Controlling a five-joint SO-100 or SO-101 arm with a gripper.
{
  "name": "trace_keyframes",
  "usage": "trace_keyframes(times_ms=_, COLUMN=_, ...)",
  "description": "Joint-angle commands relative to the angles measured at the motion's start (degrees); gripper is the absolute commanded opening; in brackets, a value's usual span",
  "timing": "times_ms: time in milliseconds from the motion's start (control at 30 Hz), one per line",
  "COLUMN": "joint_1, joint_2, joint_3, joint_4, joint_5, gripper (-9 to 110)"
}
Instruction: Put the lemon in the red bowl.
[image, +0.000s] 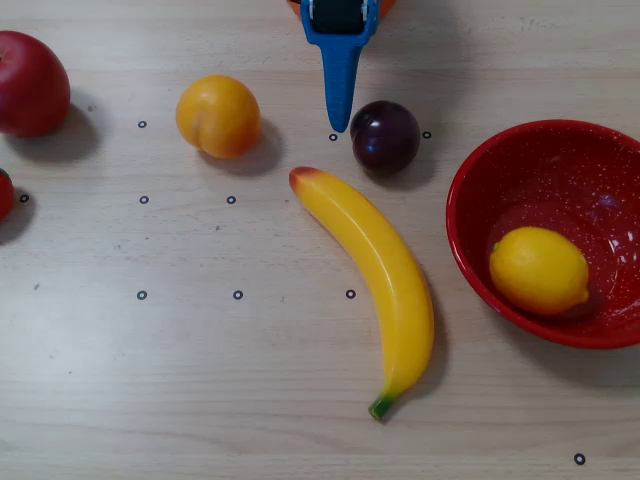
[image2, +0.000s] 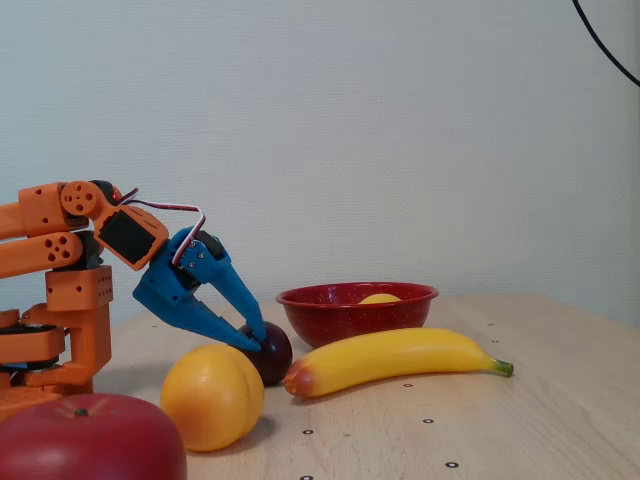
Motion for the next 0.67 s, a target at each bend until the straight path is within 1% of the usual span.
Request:
trace_keyframes(times_ms=0, joint_1=-1.1, joint_2=0.9, joint_3=0.7, joint_4=-0.2, joint_5=-2.7, gripper=1)
trace_keyframes(times_ms=633, joint_1=-1.1, joint_2=0.9, joint_3=0.7, joint_4=-0.2, joint_5=-2.7, gripper=0)
